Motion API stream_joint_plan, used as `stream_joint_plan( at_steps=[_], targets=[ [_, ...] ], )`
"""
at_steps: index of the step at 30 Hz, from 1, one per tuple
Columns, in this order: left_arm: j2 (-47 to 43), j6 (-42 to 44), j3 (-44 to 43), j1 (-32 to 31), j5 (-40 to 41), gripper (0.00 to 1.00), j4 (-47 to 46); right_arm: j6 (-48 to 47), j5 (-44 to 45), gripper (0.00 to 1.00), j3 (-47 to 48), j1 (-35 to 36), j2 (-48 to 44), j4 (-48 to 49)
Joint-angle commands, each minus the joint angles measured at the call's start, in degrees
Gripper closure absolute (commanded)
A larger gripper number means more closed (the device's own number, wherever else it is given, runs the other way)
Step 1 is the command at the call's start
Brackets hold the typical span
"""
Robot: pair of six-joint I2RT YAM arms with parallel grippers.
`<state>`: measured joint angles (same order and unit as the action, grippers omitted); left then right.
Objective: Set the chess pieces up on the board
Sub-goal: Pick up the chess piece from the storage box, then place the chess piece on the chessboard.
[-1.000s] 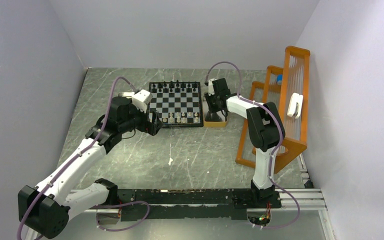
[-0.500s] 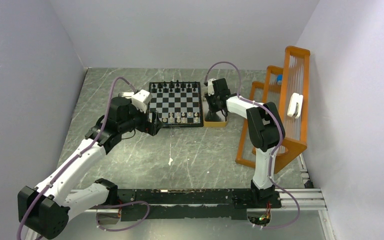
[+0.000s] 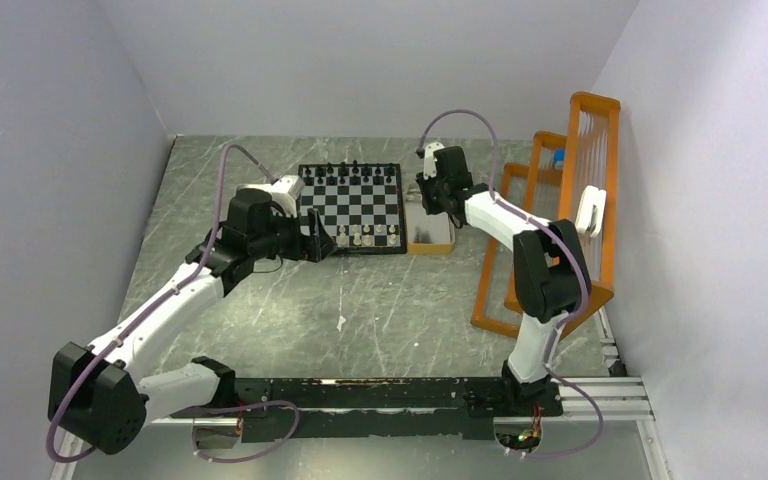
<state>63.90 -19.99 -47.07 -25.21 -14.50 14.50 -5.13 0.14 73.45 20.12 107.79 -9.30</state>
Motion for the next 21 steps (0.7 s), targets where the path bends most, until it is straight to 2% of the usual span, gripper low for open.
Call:
stream_joint_plan(
  at_steps=[1,5,9,12,21],
  targets=[
    [0.79,-6.6,-2.6,0.25,-6.39,0.15,-5.8,1.13,-3.77,0.77,-1.59,-0.34,-5.92,1.77],
    [3.0,-8.41,-4.62,0.26,-6.71,0.18,-8.29,3.12,-9.61,0.77,-4.61,-0.32,-10.99,3.31],
    [8.23,-14.61,-8.88,0.25,-10.39,0.34,-10.59,6.57,-14.89,0.76,-10.7,-0.14,-18.54,8.87],
    [13.04,-18.66,-12.99,0.17,-14.18,0.4,-13.12,8.27,-16.87,0.76,-14.16,0.82,-23.04,12.25],
    [24.76,-25.28,-22.98,0.09,-21.05,0.47,-16.92,8.27,-18.26,0.75,-15.99,6.71,-30.79,10.86]
  ],
)
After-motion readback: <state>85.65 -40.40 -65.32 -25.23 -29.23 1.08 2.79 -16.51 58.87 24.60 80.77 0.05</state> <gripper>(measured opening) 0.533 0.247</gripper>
